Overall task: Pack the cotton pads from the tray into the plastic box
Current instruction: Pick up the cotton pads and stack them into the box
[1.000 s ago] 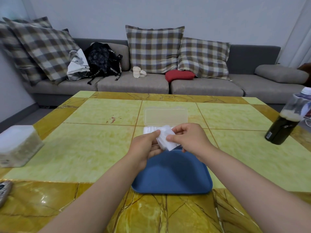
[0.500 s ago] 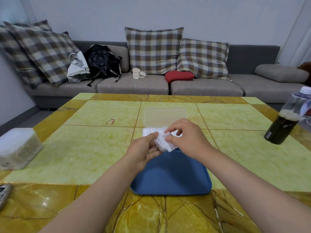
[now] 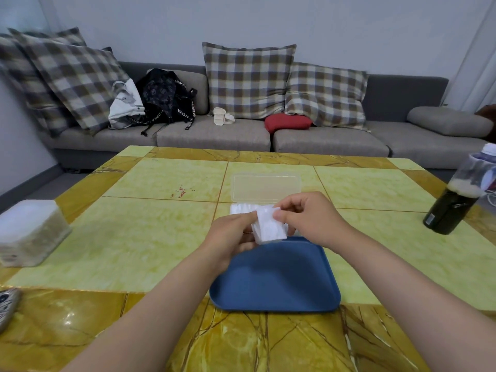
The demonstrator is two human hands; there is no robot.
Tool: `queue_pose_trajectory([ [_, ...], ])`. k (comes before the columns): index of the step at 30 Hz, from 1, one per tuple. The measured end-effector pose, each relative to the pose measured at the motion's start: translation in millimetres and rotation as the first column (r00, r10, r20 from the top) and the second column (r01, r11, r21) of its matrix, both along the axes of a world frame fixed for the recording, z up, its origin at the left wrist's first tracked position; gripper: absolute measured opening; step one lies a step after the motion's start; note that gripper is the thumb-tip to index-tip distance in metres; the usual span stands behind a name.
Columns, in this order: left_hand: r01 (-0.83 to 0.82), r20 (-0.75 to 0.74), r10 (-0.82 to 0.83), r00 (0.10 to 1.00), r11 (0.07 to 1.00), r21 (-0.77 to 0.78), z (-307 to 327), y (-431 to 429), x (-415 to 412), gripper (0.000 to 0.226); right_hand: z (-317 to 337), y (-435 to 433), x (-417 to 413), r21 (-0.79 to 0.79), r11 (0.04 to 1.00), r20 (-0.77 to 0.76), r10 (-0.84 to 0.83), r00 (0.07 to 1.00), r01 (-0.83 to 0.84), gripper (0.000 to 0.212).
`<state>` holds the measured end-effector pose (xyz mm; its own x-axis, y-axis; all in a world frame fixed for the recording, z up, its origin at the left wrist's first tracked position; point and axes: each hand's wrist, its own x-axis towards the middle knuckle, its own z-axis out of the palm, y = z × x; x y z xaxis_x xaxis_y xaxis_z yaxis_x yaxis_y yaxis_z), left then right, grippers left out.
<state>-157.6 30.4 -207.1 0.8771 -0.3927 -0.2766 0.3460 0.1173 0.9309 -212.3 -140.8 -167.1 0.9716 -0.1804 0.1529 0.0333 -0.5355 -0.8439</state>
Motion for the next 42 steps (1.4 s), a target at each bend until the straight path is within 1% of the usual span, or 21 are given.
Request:
queue_pose_trajectory([
  [5, 0.054, 0.050, -0.055, 0.997, 0.998, 0.028, 0.6, -0.7, -0.7, 0.031, -5.6, -3.5, 4.7, -0.149, 0.988, 0.025, -0.038, 0.999, 0.042, 0.005],
  [8, 0.111, 0.060, -0.112, 0.992, 0.994, 0.024, 2.4, -0.8, -1.5, 0.043, -3.8, -2.7, 4.2, -0.166, 0.983, 0.043, -0.072, 0.996, 0.079, 0.010],
  [10, 0.121, 0.102, -0.125, 0.987, 0.992, 0.044, 1.4, -1.8, -1.1, 0.048, -2.7, -2.2, 4.1, -0.189, 0.973, 0.054, -0.125, 0.991, 0.133, 0.020],
  [11, 0.111, 0.132, -0.119, 0.984, 0.992, 0.065, 0.5, -2.9, -0.1, 0.041, -2.6, -2.0, 4.4, -0.180, 0.971, 0.028, -0.154, 0.988, 0.156, 0.029],
  [12, 0.105, 0.153, -0.116, 0.981, 0.991, 0.080, 0.8, -3.8, -0.4, 0.031, -2.0, -1.8, 4.4, -0.133, 0.978, -0.038, -0.170, 0.985, 0.163, 0.040],
  [13, 0.104, 0.167, -0.118, 0.979, 0.990, 0.092, 0.8, -4.9, -0.6, 0.025, -1.3, -1.3, 4.4, -0.036, 0.987, -0.136, -0.158, 0.978, 0.155, 0.049],
  [14, 0.106, 0.167, -0.120, 0.979, 0.990, 0.089, 1.9, -7.3, -1.2, 0.023, -1.0, -1.6, 4.5, 0.082, 0.987, -0.235, -0.114, 0.965, 0.137, 0.051],
  [16, 0.115, 0.154, -0.124, 0.980, 0.991, 0.064, 1.9, -11.9, -0.4, 0.023, -0.1, -4.4, 3.3, 0.252, 0.963, -0.340, -0.003, 0.941, 0.094, 0.038],
  [18, 0.115, 0.135, -0.118, 0.984, 0.993, 0.035, 3.7, -17.9, -0.4, 0.021, 0.5, -10.4, 3.2, 0.360, 0.928, -0.339, 0.040, 0.940, 0.090, 0.028],
  [20, 0.106, 0.122, -0.105, 0.987, 0.994, 0.000, 7.1, -24.2, -0.4, 0.020, 3.0, -17.0, 4.8, 0.457, 0.885, -0.332, 0.081, 0.940, 0.085, 0.028],
  [22, 0.087, 0.157, -0.083, 0.984, 0.996, -0.015, 13.9, -31.2, 0.9, 0.022, 8.2, -23.2, 6.4, 0.500, 0.864, -0.321, 0.121, 0.939, 0.059, 0.027],
  [23, 0.066, 0.208, -0.069, 0.976, 0.998, 0.021, 17.3, -34.9, 2.5, 0.025, 10.1, -27.1, 8.6, 0.501, 0.863, -0.306, 0.108, 0.946, 0.064, 0.027],
  [25, -0.032, 0.386, -0.054, 0.921, 0.976, 0.214, 19.9, -44.4, 10.4, 0.035, 11.9, -39.3, 15.3, 0.481, 0.867, -0.254, 0.000, 0.967, 0.126, 0.028],
  [27, -0.184, 0.595, -0.109, 0.796, 0.893, 0.411, 18.6, -54.2, 20.1, 0.035, 10.3, -53.3, 22.8, 0.467, 0.853, -0.223, -0.141, 0.965, 0.233, 0.028],
  [29, -0.269, 0.709, -0.254, 0.658, 0.801, 0.536, 13.3, -64.6, 30.2, 0.035, 6.3, -63.0, 29.2, 0.476, 0.817, -0.228, -0.243, 0.943, 0.326, 0.024],
  [31, -0.252, 0.711, -0.444, 0.545, 0.722, 0.644, 4.4, -76.0, 39.5, 0.039, -0.1, -68.7, 34.4, 0.500, 0.781, -0.256, -0.280, 0.925, 0.374, 0.022],
  [34, -0.202, 0.553, -0.717, 0.424, 0.521, 0.829, -10.5, -88.0, 43.0, 0.050, -11.4, -73.6, 41.9, 0.486, 0.778, -0.287, -0.288, 0.914, 0.398, 0.019],
  [36, -0.201, 0.447, -0.808, 0.384, 0.400, 0.894, -18.9, -89.0, 42.1, 0.054, -17.8, -75.8, 47.0, 0.492, 0.770, -0.308, -0.282, 0.909, 0.406, 0.020],
  [37, -0.209, 0.426, -0.824, 0.373, 0.373, 0.904, -21.6, -88.2, 42.3, 0.054, -20.0, -76.3, 49.4, 0.512, 0.755, -0.318, -0.278, 0.906, 0.411, 0.022],
  [39, -0.225, 0.453, -0.815, 0.363, 0.395, 0.891, -24.8, -84.7, 43.1, 0.051, -23.6, -76.7, 52.9, 0.545, 0.727, -0.334, -0.269, 0.903, 0.418, 0.020],
  [42, -0.221, 0.556, -0.732, 0.394, 0.512, 0.830, -25.0, -80.9, 45.8, 0.043, -26.1, -74.8, 55.6, 0.526, 0.732, -0.364, -0.266, 0.893, 0.433, 0.017],
])
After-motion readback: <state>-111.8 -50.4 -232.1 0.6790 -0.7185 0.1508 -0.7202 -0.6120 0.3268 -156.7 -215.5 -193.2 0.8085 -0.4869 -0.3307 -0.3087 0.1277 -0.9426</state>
